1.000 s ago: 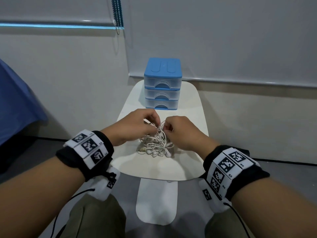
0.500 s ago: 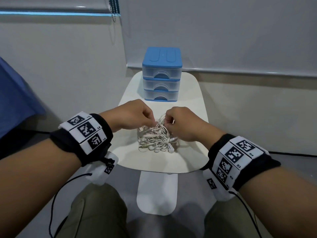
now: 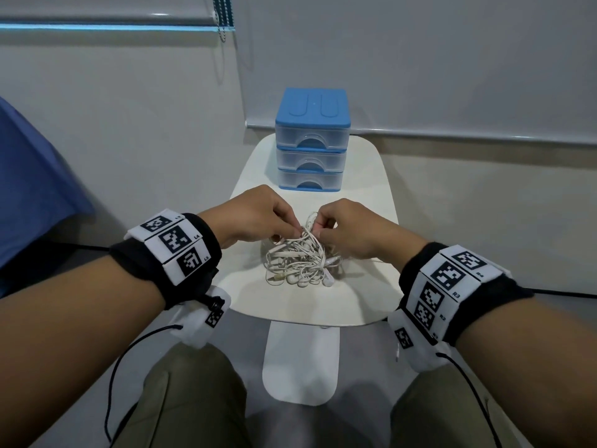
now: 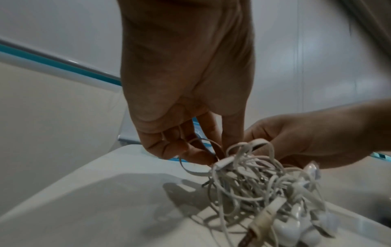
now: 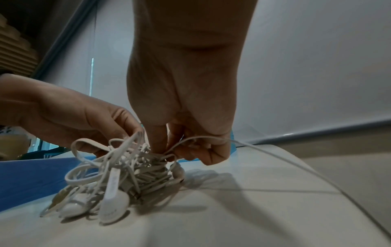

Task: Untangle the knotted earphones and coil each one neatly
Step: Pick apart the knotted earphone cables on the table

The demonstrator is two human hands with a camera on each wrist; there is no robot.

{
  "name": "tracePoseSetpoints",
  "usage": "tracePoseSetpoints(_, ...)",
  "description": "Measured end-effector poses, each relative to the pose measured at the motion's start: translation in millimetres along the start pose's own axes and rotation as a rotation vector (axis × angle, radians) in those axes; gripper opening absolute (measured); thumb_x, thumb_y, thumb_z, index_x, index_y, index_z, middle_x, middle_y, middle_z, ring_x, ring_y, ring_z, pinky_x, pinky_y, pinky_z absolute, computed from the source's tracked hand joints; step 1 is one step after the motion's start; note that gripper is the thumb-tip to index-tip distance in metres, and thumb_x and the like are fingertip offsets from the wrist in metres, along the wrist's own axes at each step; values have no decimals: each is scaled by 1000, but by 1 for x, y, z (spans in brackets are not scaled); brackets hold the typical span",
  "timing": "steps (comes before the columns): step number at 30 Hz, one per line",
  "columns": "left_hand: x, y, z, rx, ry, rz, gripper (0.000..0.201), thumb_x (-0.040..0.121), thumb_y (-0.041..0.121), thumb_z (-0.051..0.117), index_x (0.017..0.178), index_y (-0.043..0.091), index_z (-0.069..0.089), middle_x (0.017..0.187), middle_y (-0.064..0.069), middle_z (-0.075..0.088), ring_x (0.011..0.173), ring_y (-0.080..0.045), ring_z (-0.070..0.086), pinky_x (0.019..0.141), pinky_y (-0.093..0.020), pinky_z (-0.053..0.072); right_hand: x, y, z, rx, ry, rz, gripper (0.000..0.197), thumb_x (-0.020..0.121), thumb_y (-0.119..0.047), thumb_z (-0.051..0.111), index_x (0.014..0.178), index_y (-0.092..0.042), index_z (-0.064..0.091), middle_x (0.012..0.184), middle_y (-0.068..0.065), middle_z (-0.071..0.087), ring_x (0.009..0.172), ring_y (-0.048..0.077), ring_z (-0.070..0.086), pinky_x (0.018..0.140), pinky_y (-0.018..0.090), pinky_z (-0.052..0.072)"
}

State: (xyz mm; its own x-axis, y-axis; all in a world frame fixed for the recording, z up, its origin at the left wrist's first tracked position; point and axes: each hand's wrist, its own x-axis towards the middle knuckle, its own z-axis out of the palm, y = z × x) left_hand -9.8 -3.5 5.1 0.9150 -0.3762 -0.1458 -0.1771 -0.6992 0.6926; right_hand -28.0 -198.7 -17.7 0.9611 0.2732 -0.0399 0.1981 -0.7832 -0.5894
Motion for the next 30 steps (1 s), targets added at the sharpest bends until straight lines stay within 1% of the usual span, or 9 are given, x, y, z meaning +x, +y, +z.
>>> tracePoseSetpoints(4, 4, 0, 5, -26, 16, -5, 9, 83, 7, 83, 87, 15, 84, 66, 2, 71, 53, 0, 58, 54, -11, 45, 0, 1, -5, -2, -46, 4, 9, 94, -16, 65, 87, -14, 71, 86, -5, 69, 75, 11, 59, 68, 22, 46)
tracePoseSetpoints(7, 6, 0, 9, -42, 33, -6, 12, 82, 5, 83, 86, 16, 84, 63, 5, 69, 52, 1, 55, 52, -12, 44, 1, 3, -1, 38, -25, 31, 10, 93, -13, 64, 86, -11, 70, 83, -2, 68, 67, 11, 56, 62, 22, 44)
tracePoseSetpoints(10, 5, 0, 10, -53, 49, -13, 10, 82, 4, 83, 86, 13, 82, 72, -3, 72, 55, -1, 58, 53, -13, 43, 2, 3, 3, 50, 10, 44, 10, 92, -12, 65, 86, -10, 71, 78, -2, 67, 68, 13, 55, 62, 24, 44)
tracePoseSetpoints(12, 7, 1, 11, -80, 67, -39, 7, 85, 8, 80, 90, 11, 76, 84, -10, 74, 62, -9, 62, 57, -20, 47, 2, 2, 5, 30, 33, 37, 10, 94, -14, 65, 86, -10, 71, 74, -4, 65, 67, 12, 54, 62, 22, 43)
tracePoseSetpoints(14, 9, 5, 11, -76, 71, -101, 3, 93, 14, 72, 93, 11, 74, 85, -8, 73, 65, -14, 62, 56, -23, 48, 1, 2, 7, 22, 47, 32, 11, 94, -16, 66, 87, -10, 71, 74, -5, 65, 66, 10, 54, 60, 20, 42)
tracePoseSetpoints(17, 12, 8, 7, 27, -22, -132, 18, 97, 13, 62, 89, 14, 79, 80, -2, 71, 62, -13, 57, 50, -21, 40, -1, 3, 3, 37, 45, 50, 10, 91, -15, 70, 83, -11, 72, 69, -8, 66, 62, 7, 55, 60, 19, 43)
tracePoseSetpoints(23, 8, 13, -5, 153, -191, -102, 11, 90, 9, 71, 91, 18, 78, 86, -5, 74, 59, -9, 61, 46, -20, 27, -4, 6, -10, 112, -32, 71, 8, 81, -6, 78, 77, -12, 76, 58, -11, 69, 66, 11, 62, 78, 35, 58)
tracePoseSetpoints(27, 4, 9, -2, 116, -187, -6, 4, 86, 12, 80, 85, 11, 76, 92, -15, 75, 56, -9, 59, 58, -21, 41, -5, 0, -5, 113, -19, 69, 16, 82, -6, 75, 71, -16, 73, 53, -12, 65, 60, 9, 60, 70, 31, 56)
tracePoseSetpoints(30, 2, 5, 1, 105, -166, -1, 7, 87, 13, 79, 85, 9, 74, 85, -15, 74, 54, -9, 58, 50, -15, 38, -6, -2, 0, 140, -20, 72, 18, 84, -4, 73, 70, -16, 73, 56, -10, 65, 56, 7, 58, 64, 27, 52)
